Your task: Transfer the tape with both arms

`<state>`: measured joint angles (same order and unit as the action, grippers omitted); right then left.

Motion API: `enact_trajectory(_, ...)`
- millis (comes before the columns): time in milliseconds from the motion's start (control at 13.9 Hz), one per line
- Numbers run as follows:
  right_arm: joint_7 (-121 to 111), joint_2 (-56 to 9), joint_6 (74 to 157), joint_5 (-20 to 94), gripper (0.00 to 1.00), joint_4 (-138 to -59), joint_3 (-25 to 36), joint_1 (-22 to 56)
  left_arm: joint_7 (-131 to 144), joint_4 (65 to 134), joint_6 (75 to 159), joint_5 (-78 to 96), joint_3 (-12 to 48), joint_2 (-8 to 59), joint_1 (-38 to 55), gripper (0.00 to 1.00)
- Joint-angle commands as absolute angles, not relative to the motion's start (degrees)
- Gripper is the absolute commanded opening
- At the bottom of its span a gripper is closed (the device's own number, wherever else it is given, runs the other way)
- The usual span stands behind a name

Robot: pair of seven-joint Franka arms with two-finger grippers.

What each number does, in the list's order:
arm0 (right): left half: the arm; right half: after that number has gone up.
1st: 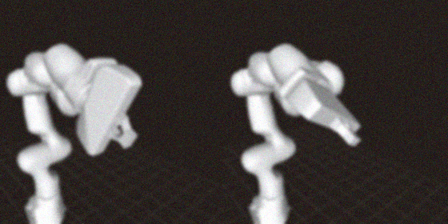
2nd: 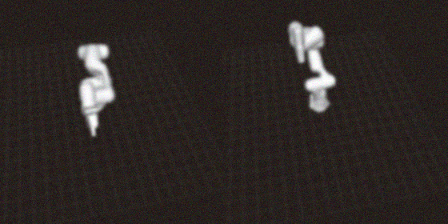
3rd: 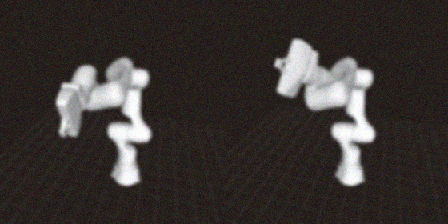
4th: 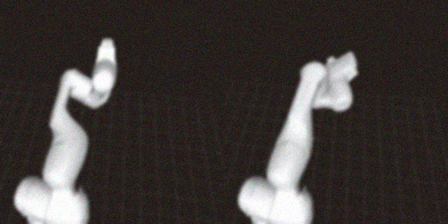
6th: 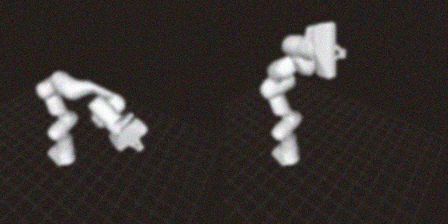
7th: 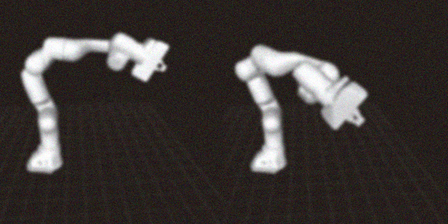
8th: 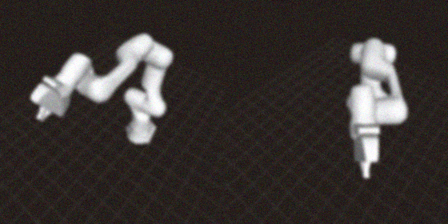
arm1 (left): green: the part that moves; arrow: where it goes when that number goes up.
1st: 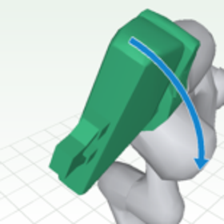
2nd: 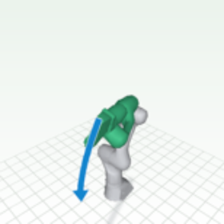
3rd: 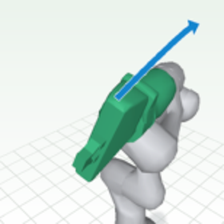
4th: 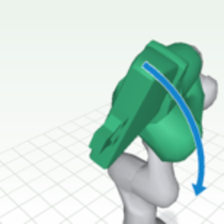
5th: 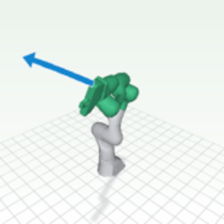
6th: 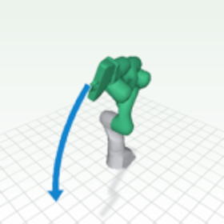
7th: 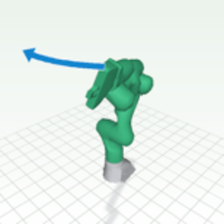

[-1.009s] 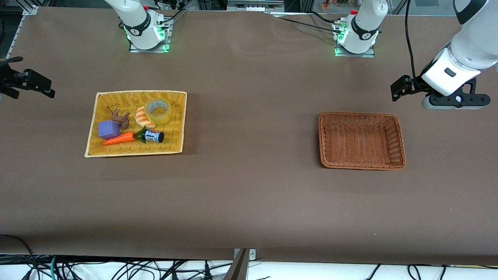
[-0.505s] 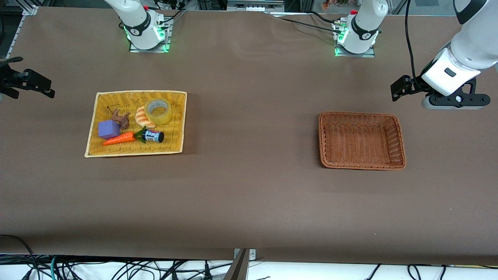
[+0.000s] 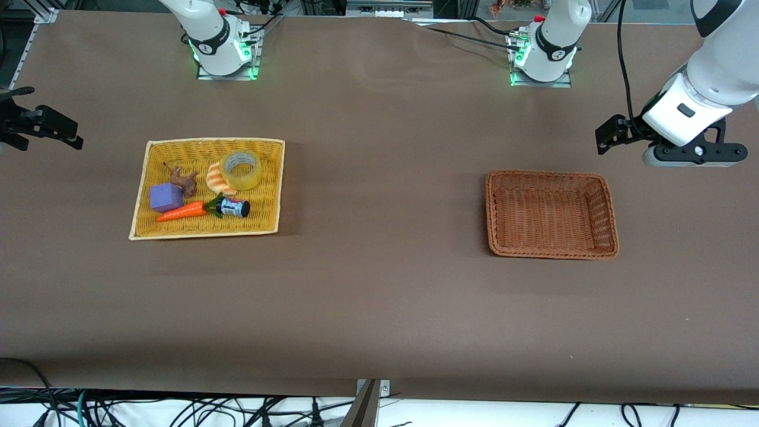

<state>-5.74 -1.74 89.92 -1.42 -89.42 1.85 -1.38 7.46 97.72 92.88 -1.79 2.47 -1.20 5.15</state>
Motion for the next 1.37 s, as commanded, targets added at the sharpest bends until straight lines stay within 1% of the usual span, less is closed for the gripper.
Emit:
enact_trajectory(0, -5.7, -1.6, 89.5, -2.0, 1.00, -89.1, 1.2, -2.1, 6.1, 98.3, 93.1, -0.6, 2.5, -2.2, 4.8, 1.00)
enact_trajectory(1153, -5.6, -1.7, 89.2, -1.9, 1.00, -89.3, 1.4, -2.3, 6.1, 98.3, 93.1, -0.6, 2.5, -2.2, 4.8, 1.00)
enact_trajectory(1297, -5.7, -3.9, 89.2, -2.0, 1.00, -89.3, 1.3, -2.2, 6.1, 98.3, 93.1, -0.6, 2.5, -2.2, 4.8, 1.00)
